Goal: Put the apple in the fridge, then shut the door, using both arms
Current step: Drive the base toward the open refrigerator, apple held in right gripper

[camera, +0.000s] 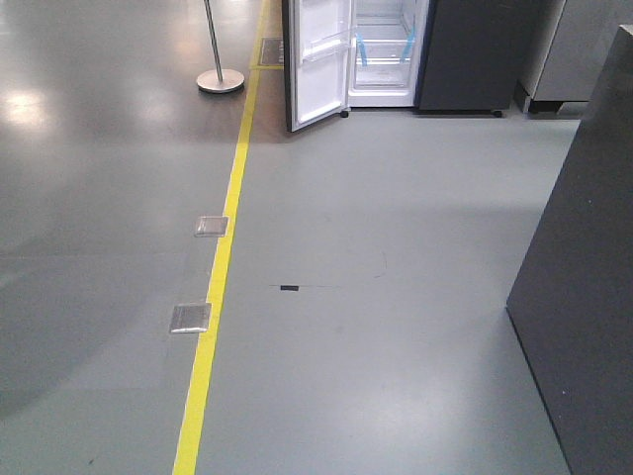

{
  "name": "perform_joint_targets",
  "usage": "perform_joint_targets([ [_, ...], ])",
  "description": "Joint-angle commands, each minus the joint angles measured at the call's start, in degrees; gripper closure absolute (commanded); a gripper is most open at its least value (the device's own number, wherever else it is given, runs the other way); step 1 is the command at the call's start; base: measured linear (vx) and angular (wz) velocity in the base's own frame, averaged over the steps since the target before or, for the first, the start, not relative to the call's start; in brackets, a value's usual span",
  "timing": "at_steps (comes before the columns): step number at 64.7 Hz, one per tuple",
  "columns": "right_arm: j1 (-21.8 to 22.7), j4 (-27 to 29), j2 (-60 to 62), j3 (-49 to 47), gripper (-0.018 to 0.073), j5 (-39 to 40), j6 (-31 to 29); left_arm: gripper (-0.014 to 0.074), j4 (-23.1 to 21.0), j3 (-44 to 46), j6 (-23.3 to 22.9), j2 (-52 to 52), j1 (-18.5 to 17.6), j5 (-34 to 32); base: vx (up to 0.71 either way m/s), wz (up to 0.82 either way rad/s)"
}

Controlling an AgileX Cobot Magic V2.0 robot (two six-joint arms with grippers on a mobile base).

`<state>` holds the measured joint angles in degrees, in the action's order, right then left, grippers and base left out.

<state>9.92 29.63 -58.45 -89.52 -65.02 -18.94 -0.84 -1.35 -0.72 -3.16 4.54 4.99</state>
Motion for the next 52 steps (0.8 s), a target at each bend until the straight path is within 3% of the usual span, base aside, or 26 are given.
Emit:
perform_joint_targets([
  [1, 0.34, 1.74, 0.59, -1.56, 0.0374, 4.17, -0.27, 0.0603, -0.07, 1.24, -0.43, -0.45, -0.48, -3.91, 0.15, 0.01],
  [52, 0.34, 1.74, 0.59, -1.56, 0.0374, 4.08, -0.27, 0.0603, -0.07, 1.24, -0.43, -0.45, -0.48, -3.91, 0.17, 0.02],
])
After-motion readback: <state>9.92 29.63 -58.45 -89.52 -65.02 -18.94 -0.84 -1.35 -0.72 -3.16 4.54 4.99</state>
